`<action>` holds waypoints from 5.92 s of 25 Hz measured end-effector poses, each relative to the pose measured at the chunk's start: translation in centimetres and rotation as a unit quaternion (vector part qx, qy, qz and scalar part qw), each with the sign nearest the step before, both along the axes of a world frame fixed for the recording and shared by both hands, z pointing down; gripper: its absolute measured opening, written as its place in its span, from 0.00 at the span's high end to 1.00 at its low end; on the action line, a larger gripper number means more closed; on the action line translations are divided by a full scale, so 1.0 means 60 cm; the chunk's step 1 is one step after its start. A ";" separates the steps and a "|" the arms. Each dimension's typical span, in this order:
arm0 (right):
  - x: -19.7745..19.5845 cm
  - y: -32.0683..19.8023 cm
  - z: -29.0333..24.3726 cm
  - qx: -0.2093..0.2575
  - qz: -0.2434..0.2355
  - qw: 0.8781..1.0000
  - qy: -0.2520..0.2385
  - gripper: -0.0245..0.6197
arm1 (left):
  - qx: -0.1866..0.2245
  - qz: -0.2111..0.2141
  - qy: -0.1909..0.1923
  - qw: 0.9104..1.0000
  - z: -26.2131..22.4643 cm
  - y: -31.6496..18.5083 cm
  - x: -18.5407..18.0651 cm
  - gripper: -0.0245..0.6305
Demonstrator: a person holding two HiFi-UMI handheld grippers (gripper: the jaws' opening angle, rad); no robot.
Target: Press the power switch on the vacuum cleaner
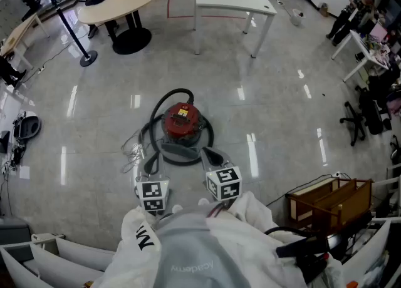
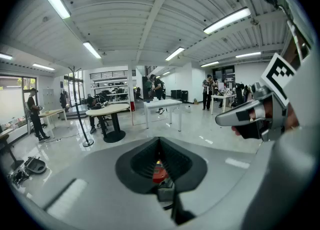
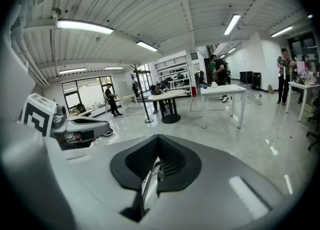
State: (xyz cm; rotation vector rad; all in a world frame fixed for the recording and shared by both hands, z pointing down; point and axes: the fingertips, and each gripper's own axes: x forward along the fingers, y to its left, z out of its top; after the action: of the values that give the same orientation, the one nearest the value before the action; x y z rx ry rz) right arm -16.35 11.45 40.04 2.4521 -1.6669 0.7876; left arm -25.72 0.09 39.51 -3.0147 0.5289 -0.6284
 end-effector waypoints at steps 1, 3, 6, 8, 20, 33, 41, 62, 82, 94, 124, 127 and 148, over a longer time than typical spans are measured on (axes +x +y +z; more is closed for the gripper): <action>0.001 0.001 0.002 0.000 0.000 1.000 0.000 0.96 | 0.001 0.001 0.000 1.000 0.002 0.002 0.001 0.96; 0.003 0.003 0.004 0.000 0.000 1.000 0.000 0.96 | 0.001 0.003 -0.001 1.000 0.004 0.006 0.004 0.96; 0.005 0.007 0.002 0.000 0.000 1.000 -0.002 0.96 | 0.002 0.005 -0.002 1.000 0.001 0.011 0.008 0.96; 0.007 0.009 0.003 0.000 0.000 1.000 -0.004 0.96 | 0.003 0.005 -0.003 1.000 -0.001 0.012 0.011 0.96; 0.028 0.031 0.006 0.008 0.003 1.000 -0.012 0.96 | 0.006 0.006 -0.013 1.000 0.002 0.034 0.029 0.96; 0.066 0.079 0.019 0.008 -0.003 1.000 -0.022 0.96 | 0.007 0.017 -0.017 1.000 0.007 0.088 0.084 0.96; 0.076 0.099 0.025 0.006 -0.002 1.000 -0.027 0.96 | 0.004 0.019 -0.024 1.000 0.013 0.103 0.095 0.96; 0.178 0.064 0.045 -0.029 0.016 0.999 -0.042 0.96 | -0.027 0.044 -0.032 0.998 0.038 0.051 0.224 0.96; 0.270 -0.064 0.059 -0.046 -0.003 0.997 -0.055 0.96 | -0.046 0.017 -0.046 0.998 0.060 -0.074 0.297 0.96; 0.279 -0.105 0.048 -0.062 -0.029 0.997 -0.038 0.96 | -0.060 -0.006 -0.035 0.998 0.063 -0.109 0.296 0.96; 0.363 -0.257 0.071 -0.076 -0.204 0.975 -0.045 0.96 | -0.085 -0.187 -0.040 0.978 0.084 -0.185 0.323 0.96; 0.391 -0.273 0.076 -0.080 -0.240 0.966 -0.047 0.96 | -0.090 -0.222 -0.046 0.970 0.091 -0.184 0.341 0.96; 0.492 -0.310 0.080 -0.087 -0.410 0.905 -0.065 0.96 | -0.088 -0.397 -0.066 0.911 0.073 -0.150 0.406 0.96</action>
State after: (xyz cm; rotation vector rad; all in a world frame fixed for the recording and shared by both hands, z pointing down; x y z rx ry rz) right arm 13.20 -7.16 44.86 1.3627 -2.2678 0.8984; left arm -1.33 -8.94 43.90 -2.7742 1.8030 -0.9202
